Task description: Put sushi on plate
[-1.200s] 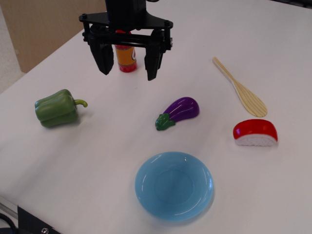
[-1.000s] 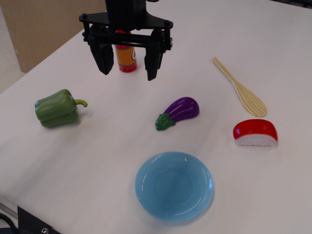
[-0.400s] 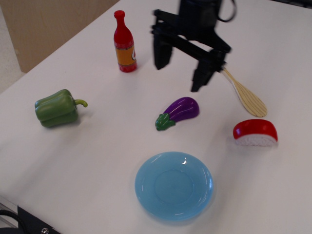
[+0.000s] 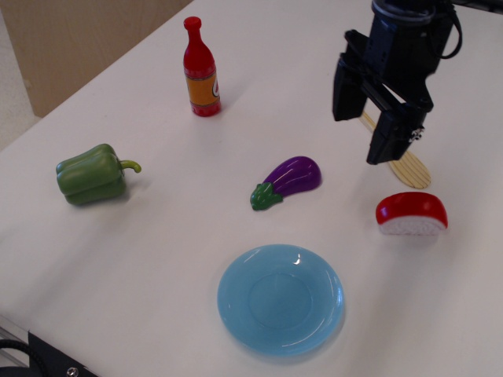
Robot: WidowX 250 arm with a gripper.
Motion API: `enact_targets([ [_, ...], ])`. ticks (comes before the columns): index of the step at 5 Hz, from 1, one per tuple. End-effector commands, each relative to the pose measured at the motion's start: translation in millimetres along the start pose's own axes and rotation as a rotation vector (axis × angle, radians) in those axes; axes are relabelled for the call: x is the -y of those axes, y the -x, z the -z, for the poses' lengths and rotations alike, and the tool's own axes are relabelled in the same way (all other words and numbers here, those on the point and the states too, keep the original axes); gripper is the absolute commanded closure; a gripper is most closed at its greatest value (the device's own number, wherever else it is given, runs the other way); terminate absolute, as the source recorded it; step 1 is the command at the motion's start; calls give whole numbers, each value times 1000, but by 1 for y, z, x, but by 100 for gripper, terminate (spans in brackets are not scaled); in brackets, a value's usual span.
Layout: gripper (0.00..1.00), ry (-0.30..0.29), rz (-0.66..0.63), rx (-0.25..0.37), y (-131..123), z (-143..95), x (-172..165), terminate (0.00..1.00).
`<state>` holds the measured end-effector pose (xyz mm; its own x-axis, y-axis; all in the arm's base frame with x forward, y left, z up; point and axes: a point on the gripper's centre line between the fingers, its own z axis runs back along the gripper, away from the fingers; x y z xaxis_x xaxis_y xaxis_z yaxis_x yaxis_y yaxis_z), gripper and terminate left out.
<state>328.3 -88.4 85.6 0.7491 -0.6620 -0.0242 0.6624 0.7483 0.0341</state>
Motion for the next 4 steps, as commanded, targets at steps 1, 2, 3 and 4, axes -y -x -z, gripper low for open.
enact_targets([
  [1,0,36,392,85,-26,7,33,0],
  [2,0,56,499,108,-32,20,46,0],
  [3,0,61,504,73,-34,36,52,0],
  [4,0,22,444,88,-38,45,38,0],
])
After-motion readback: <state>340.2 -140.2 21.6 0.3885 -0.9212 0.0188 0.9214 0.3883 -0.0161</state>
